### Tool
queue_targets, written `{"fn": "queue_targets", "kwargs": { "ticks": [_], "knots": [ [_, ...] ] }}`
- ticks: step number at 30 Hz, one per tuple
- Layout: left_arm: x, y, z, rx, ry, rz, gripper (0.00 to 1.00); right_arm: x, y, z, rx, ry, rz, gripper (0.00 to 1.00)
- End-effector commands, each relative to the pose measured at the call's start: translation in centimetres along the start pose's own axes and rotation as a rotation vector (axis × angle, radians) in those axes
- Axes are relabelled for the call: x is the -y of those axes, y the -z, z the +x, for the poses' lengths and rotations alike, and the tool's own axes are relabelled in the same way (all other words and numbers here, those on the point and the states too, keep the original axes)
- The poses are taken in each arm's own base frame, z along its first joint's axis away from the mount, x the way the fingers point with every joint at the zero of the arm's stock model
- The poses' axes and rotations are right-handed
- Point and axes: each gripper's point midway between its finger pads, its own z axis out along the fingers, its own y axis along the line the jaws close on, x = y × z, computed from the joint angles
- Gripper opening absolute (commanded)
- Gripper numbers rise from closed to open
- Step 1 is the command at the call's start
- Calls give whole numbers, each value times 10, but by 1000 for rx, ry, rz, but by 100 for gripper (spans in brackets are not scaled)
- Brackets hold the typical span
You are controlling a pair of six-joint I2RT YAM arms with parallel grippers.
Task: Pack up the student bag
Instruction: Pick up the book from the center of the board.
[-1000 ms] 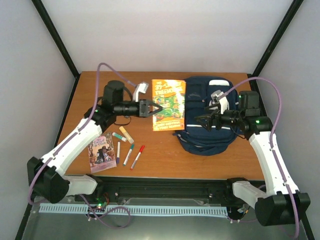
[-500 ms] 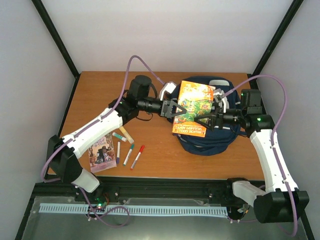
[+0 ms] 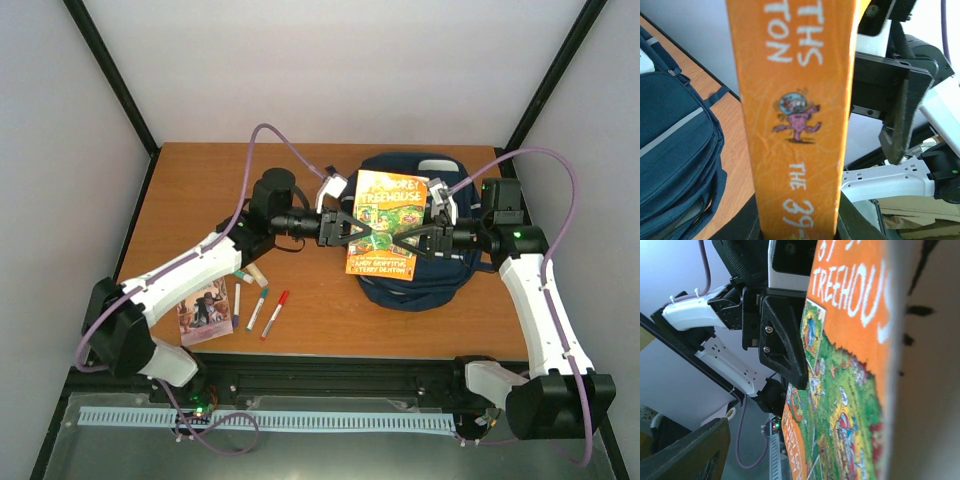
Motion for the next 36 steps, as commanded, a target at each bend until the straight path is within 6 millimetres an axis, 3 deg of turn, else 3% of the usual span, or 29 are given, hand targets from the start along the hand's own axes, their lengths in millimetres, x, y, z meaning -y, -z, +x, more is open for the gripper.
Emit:
{"fn": "queue_targets", "kwargs": {
  "ticks": [1,6,12,21,26,34,36],
  "knots": [
    [25,16,-25,111,-113,-24,1,-26,5,-7,27,50,-92,80],
    [27,19,-31,123,-119,-41,1,-31,8,-8,37,65,-75,81],
    [13,15,-30,145,-101,-68,1,-41,12,-8,49,83,-88,83],
    [-4,18,-33,181,-86,-134,1,-24,18,-14,72,28,-106,75],
    [-6,17,-29,162,-77,-129,1,-21,21,-18,86,19,-116,66],
    [-12,10,-26,141,-64,-111,8,-14,21,-17,85,-2,-112,40],
    [-13,8,-24,129,-61,-98,11,-13,21,-16,85,-5,-109,27]
  ]
}}
